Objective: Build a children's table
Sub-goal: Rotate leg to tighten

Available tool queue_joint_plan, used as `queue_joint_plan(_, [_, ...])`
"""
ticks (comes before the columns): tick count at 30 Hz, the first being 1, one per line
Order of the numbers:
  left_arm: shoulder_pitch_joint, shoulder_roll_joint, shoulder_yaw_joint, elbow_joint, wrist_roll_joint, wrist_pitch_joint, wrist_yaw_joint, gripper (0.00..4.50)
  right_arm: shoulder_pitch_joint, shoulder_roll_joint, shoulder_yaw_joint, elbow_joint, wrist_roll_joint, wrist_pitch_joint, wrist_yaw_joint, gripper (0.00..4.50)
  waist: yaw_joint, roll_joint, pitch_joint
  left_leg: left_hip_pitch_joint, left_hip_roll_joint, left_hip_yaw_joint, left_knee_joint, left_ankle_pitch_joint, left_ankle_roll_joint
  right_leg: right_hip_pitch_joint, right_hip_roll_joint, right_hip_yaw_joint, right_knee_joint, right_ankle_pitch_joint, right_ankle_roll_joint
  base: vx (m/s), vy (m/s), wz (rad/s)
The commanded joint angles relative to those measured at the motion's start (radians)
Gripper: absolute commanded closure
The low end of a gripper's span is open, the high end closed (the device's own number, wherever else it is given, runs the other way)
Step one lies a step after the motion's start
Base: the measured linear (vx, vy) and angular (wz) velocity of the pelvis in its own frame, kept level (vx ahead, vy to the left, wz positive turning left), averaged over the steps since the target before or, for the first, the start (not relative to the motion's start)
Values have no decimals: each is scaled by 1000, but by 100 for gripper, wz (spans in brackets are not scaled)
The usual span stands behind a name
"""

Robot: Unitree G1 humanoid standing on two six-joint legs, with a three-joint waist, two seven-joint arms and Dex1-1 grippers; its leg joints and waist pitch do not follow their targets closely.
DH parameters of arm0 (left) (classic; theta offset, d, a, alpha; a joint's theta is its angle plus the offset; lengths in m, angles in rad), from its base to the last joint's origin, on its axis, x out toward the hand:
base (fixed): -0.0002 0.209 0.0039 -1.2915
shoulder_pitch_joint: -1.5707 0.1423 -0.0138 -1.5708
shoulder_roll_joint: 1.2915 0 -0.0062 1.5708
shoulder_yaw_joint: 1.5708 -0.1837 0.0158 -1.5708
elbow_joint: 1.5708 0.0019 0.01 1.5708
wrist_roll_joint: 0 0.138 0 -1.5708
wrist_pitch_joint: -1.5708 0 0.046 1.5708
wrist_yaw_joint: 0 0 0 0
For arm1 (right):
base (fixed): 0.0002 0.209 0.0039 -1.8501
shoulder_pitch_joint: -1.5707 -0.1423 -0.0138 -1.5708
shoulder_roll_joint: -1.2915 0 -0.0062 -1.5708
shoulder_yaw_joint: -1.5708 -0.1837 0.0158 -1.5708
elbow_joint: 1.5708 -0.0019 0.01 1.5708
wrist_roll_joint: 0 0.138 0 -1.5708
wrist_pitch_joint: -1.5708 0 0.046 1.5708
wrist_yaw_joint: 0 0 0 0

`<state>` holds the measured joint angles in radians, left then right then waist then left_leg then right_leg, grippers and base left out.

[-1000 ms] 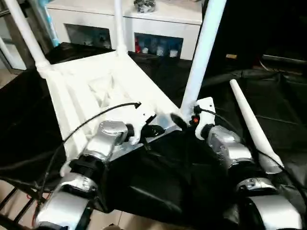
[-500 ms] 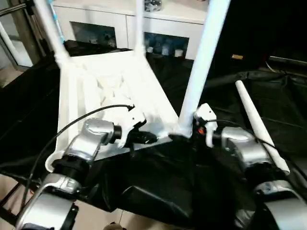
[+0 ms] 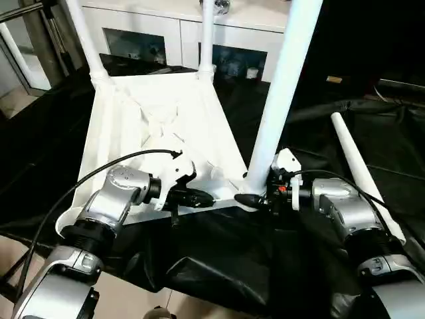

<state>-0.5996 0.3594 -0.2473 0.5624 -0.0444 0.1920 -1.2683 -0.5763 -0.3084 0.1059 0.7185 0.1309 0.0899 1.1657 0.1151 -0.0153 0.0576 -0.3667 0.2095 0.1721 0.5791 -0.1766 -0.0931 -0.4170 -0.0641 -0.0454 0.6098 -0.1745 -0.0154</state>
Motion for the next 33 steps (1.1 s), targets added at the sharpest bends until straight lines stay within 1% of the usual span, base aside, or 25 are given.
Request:
queue_joint_plan(1, [-6, -30, -18, -52, -23, -3, -17, 450, 19, 21, 19, -17, 15, 22, 13, 134, -1, -3, -73, 8, 20, 7, -57, -144, 60, 62, -64, 34, -58, -119, -244, 0, 0, 0])
queue_joint_plan(4, [-21, -62, 3, -22, -16, 3, 65, 450, 25, 63, -12, 3, 26, 34, -76, 149, 0, -1, -72, 9, 20, 7, -58, -149, 57, 60, -65, 34, -59, -124, -244, 0, 0, 0])
queue_joint_plan(6, [-34, -84, 16, -3, -13, 9, 116, 450, 16, 97, -29, 43, 7, 22, -182, 160, -8, -1, -67, 11, 18, 5, -63, -190, 33, 56, -67, 34, -68, -199, -228, 0, 0, 0])
queue_joint_plan(7, [-44, -102, 26, 11, -7, 11, 164, 450, 5, 124, -39, 79, -15, 5, -280, 163, -9, 1, -68, 12, 18, 3, -64, -200, 23, 56, -70, 35, -70, -222, -223, 0, 0, 0])
queue_joint_plan(8, [-46, -105, 28, 13, -6, 11, 170, 450, 4, 127, -41, 84, -18, 3, -292, 165, -14, -2, -65, 14, 16, 3, -66, -223, 11, 55, -69, 35, -77, -272, -210, 0, 0, 0])
queue_joint_plan(9, [-52, -115, 30, 22, 1, 12, 197, 450, -9, 149, -53, 114, -26, 4, -368, 166, -19, 0, -65, 11, 16, 0, -68, -227, 3, 56, -69, 35, -78, -298, -195, 0, 0, 0])
queue_joint_plan(11, [-67, -138, 36, 43, 16, 14, 257, 450, -31, 189, -74, 164, -35, -4, -491, 168, -28, 0, -64, 15, 14, -1, -69, -246, -4, 53, -69, 35, -85, -339, -179, 0, 0, 0])
queue_joint_plan(12, [-78, -157, 41, 58, 23, 17, 299, 450, -48, 219, -88, 200, -39, -7, -579, 168, -34, 1, -62, 11, 12, -2, -70, -252, -7, 54, -68, 35, -85, -355, -174, 0, 0, 0])
queue_joint_plan(13, [-80, -159, 42, 60, 24, 17, 306, 450, -50, 224, -91, 206, -40, -8, -592, 168, -35, 1, -62, 12, 12, -2, -70, -254, -9, 52, -68, 34, -87, -367, -169, 0, 0, 0])
queue_joint_plan(15, [-102, -214, 56, 84, 34, 33, 421, 450, -81, 292, -87, 259, -66, -64, -702, 168, -38, -1, -60, 20, 10, -1, -68, -288, -11, 45, -69, 34, -97, -437, -151, 0, 0, 0])
queue_joint_plan(16, [-103, -217, 56, 85, 34, 33, 425, 450, -83, 295, -86, 261, -68, -67, -703, 168, -36, -1, -62, 19, 11, -1, -68, -285, -9, 46, -71, 34, -98, -438, -148, 0, 0, 0])
queue_joint_plan(17, [-105, -235, 56, 87, 36, 34, 445, 450, -96, 316, -79, 280, -75, -84, -713, 114, -36, 0, -61, 18, 11, -1, -69, -286, -4, 44, -69, 35, -98, -436, -145, 0, 0, 0])
queue_joint_plan(18, [-102, -242, 52, 79, 34, 37, 441, 450, -102, 326, -76, 285, -70, -86, -694, 114, -35, -1, -62, 16, 11, -2, -69, -282, 1, 46, -67, 34, -97, -423, -145, 0, 0, 0])
queue_joint_plan(19, [-100, -244, 49, 74, 33, 39, 435, 450, -106, 332, -76, 287, -65, -84, -678, 101, -35, -1, -62, 15, 11, -2, -70, -279, 3, 47, -66, 34, -96, -413, -145, 0, 0, 0])
queue_joint_plan(20, [-99, -245, 48, 73, 33, 39, 434, 450, -109, 333, -78, 289, -63, -83, -673, 101, -36, -14, -62, 12, 12, 0, -70, -271, 10, 48, -65, 34, -94, -390, -148, 0, 0, 0])
queue_joint_plan(21, [-96, -245, 43, 67, 33, 38, 425, 450, -117, 336, -81, 294, -58, -83, -655, 95, -34, -6, -63, 11, 13, -2, -72, -263, 11, 50, -67, 35, -89, -372, -154, 0, 0, 0])
queue_joint_plan(22, [-92, -241, 43, 61, 33, 39, 418, 450, -123, 330, -76, 300, -67, -91, -653, 95, -35, -6, -63, 10, 13, -2, -72, -259, 12, 50, -66, 34, -88, -361, -156, 0, 0, 0])
queue_joint_plan(23, [-86, -233, 43, 53, 31, 39, 405, 450, -128, 319, -66, 305, -79, -103, -646, 64, -37, -14, -64, 10, 13, 0, -70, -254, 13, 50, -66, 35, -87, -341, -165, 0, 0, 0])
queue_joint_plan(24, [-81, -225, 43, 46, 29, 37, 392, 450, -129, 309, -58, 306, -88, -113, -633, 56, -36, -10, -64, 10, 12, 0, -70, -248, 16, 51, -67, 35, -84, -331, -169, 0, 0, 0])
queue_joint_plan(27, [-58, -186, 36, 21, 18, 31, 338, 450, -125, 274, -57, 296, -82, -133, -558, 48, -39, -9, -65, 6, 13, 1, -69, -234, 25, 55, -66, 36, -80, -289, -182, 0, 0, 0])
queue_joint_plan(29, [-43, -162, 31, 3, 9, 31, 304, 450, -119, 252, -52, 285, -73, -141, -487, 48, -42, -14, -67, 2, 15, 0, -67, -214, 41, 60, -68, 35, -73, -251, -195, 0, 0, 0])
queue_joint_plan(30, [-24, -129, 27, -21, -1, 26, 255, 450, -102, 223, -42, 248, -54, -133, -370, 48, -42, -10, -71, 4, 17, 0, -63, -191, 51, 61, -69, 35, -70, -216, -207, 0, 0, 0])
queue_joint_plan(31, [-18, -119, 26, -29, -5, 24, 238, 450, -95, 214, -39, 234, -48, -131, -336, 48, -42, -10, -73, 2, 17, 1, -61, -173, 58, 63, -68, 35, -65, -180, -217, 0, 0, 0])
queue_joint_plan(32, [-16, -115, 26, -31, -6, 24, 233, 450, -93, 210, -37, 229, -46, -129, -326, 48, -43, -11, -72, -1, 16, 3, -59, -141, 71, 64, -64, 35, -59, -116, -235, 0, 0, 0])
queue_joint_plan(33, [-5, -93, 26, -45, -11, 26, 204, 450, -81, 189, -27, 204, -39, -121, -270, 48, -44, -18, -72, -1, 17, 4, -59, -133, 77, 64, -63, 35, -58, -97, -240, 0, 0, 0])
